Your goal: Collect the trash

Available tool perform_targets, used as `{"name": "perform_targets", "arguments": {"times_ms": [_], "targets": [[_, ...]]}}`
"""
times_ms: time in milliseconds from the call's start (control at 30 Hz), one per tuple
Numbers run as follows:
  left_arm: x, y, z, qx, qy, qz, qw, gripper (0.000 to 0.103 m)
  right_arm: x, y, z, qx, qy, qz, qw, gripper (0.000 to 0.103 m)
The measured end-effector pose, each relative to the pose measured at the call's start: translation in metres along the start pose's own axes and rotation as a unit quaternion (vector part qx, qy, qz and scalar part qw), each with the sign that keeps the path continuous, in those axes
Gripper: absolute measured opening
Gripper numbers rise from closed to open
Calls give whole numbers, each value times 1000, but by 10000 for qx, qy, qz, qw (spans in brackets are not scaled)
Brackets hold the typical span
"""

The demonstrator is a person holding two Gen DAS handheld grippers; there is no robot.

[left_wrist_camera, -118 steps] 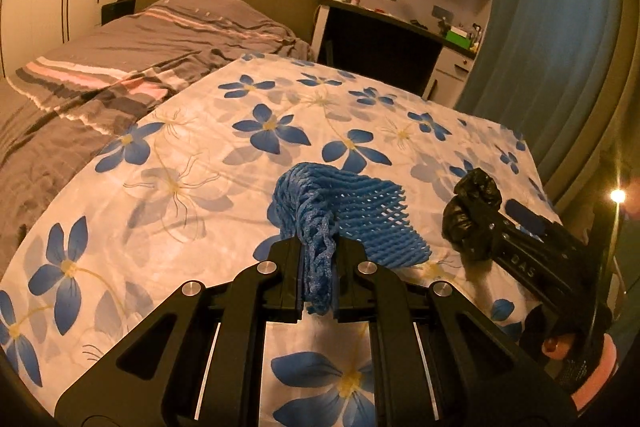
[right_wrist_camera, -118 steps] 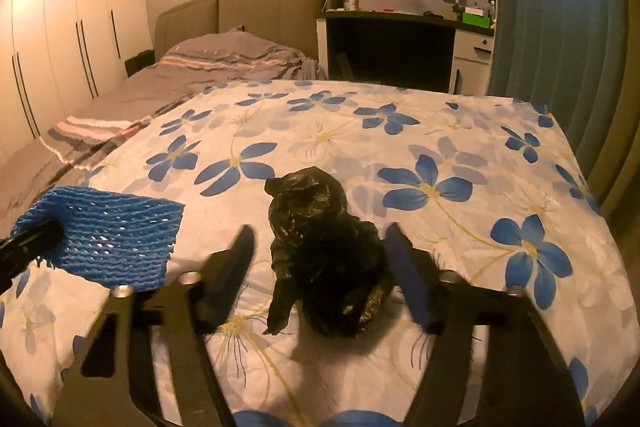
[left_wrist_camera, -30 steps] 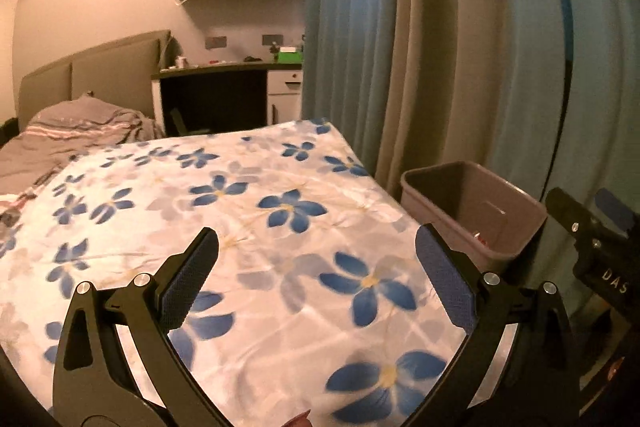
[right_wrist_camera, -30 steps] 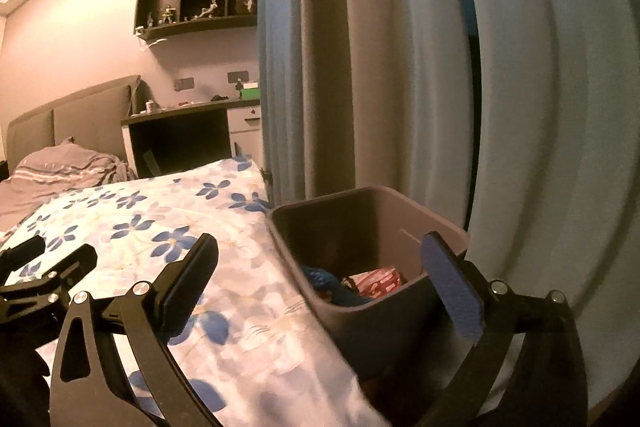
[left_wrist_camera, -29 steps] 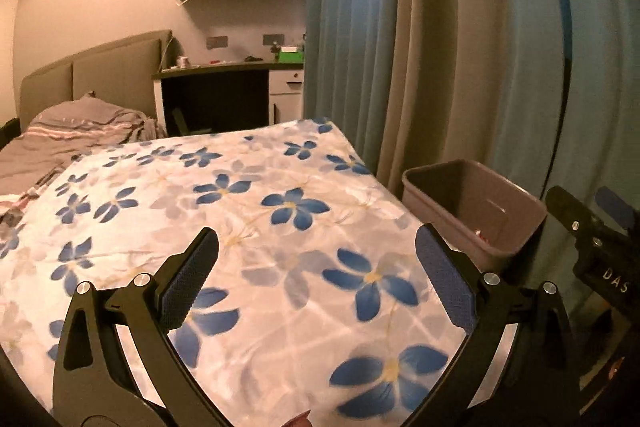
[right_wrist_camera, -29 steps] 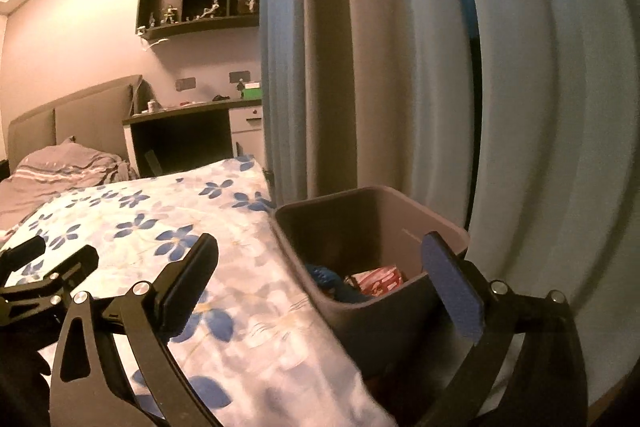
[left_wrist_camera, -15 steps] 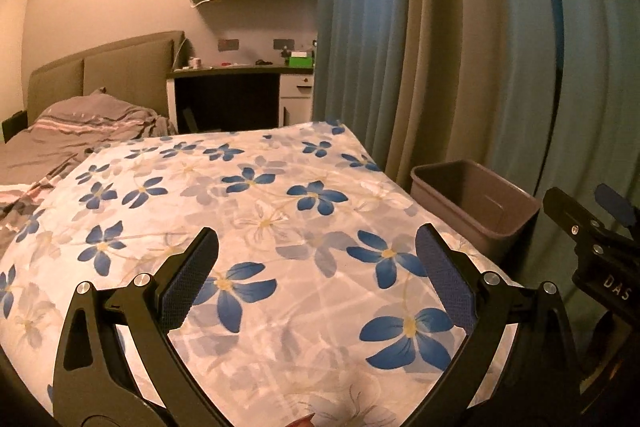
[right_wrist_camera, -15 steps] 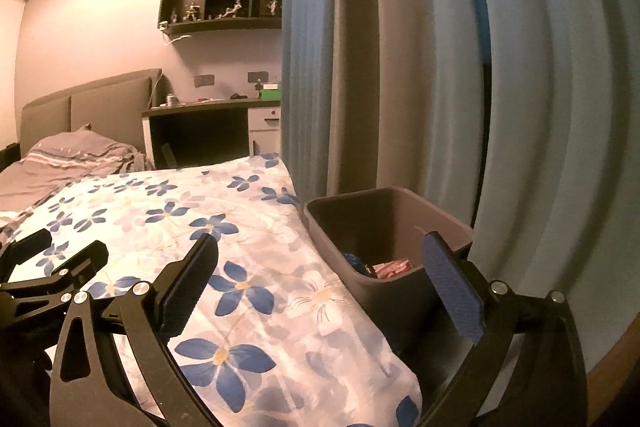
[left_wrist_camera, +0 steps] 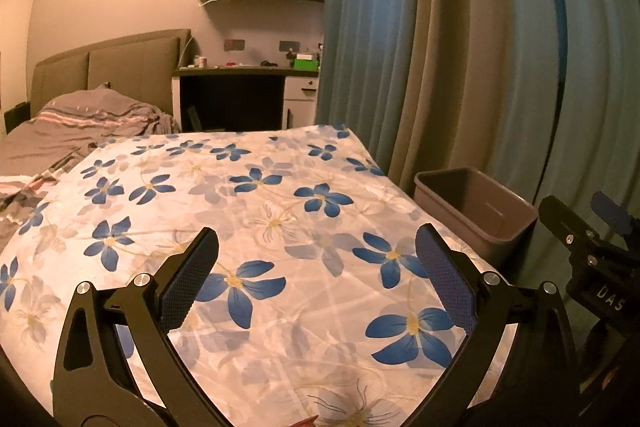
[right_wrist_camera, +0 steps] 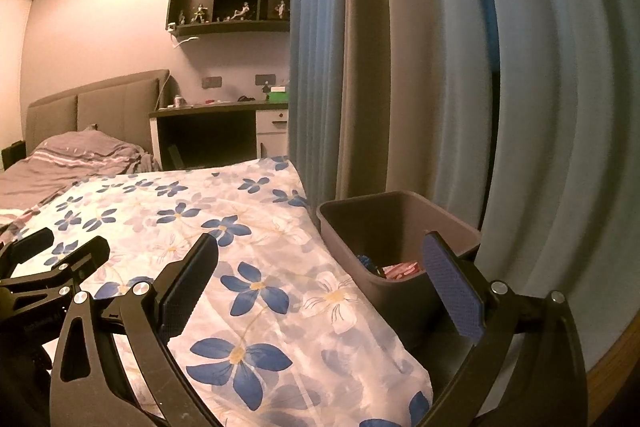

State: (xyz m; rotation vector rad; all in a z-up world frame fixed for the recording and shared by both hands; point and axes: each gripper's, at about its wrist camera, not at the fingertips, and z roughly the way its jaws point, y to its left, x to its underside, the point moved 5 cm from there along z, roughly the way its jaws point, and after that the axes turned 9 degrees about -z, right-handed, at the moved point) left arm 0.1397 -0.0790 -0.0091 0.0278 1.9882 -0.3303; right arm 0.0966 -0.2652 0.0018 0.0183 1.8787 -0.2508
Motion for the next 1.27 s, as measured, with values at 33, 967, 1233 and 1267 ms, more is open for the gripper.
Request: {"name": "perform_targets", "arguments": {"times_ms": [33,967,1233,1267], "targets": [[0,0,0,0,1,1,10000,97,1,1,0,-5,-1,-1,10000,97],[1,-15,-5,110,-85,169,9998,79,3,-4,0,30,-21,124,9999,97],[-3,-9,-7,25,-92,52,9999,91,-1,-8,-3,68,-55,226,9997,97],[-3,-8,-8,-20,-95,29,9999,92,-1,-8,-4,71,-59,237,9997,97]]}}
